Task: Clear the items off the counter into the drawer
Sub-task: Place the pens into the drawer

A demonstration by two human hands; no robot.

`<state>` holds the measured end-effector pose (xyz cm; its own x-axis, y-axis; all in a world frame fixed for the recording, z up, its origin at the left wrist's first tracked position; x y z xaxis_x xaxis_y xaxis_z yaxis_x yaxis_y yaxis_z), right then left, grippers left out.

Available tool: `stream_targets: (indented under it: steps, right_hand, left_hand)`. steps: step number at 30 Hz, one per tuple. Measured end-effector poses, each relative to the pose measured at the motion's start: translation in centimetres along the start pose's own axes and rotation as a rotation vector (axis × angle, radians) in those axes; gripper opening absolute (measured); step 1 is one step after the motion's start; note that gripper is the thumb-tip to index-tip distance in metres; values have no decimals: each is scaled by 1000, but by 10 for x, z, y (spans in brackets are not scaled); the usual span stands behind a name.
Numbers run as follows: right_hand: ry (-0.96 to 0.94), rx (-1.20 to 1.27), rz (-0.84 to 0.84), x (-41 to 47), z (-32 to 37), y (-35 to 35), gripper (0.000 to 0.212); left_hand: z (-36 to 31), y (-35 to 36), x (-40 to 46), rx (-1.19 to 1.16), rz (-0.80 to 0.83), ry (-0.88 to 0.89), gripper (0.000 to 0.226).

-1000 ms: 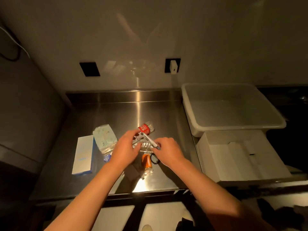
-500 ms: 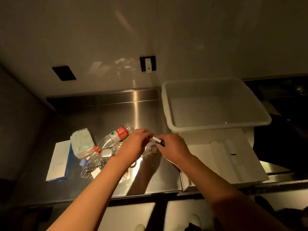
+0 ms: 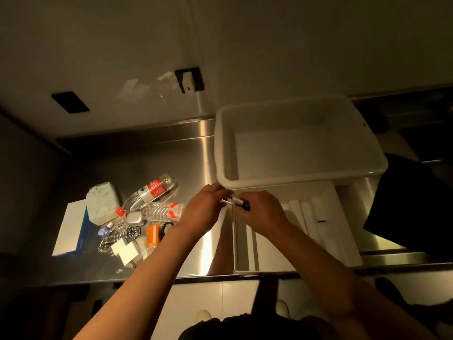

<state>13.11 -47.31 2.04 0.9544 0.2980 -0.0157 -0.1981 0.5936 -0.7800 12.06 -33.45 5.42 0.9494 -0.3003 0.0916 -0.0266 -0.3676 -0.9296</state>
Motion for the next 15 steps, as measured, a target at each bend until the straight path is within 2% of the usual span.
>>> stream_targets:
  steps: [9, 15]
  right_hand:
    - [147, -39, -12, -28, -71, -30, 11]
    - [269, -37, -48, -48, -115, -39, 14]
  left_hand:
    - [-51, 53, 33, -21, 63, 68, 27]
    - [-81, 99, 63, -19, 194, 190, 30]
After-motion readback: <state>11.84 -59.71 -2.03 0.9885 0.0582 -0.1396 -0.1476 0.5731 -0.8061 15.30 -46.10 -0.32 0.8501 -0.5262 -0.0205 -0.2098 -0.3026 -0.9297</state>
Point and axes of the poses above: each hand's wrist, its own x-axis towards the middle knuckle, its own y-axis out of the palm, z = x × y, the point moved 8 cm from there along x, towards the middle knuckle, and after that the axes turned 1 degree about -x, right-handed, at the moved point
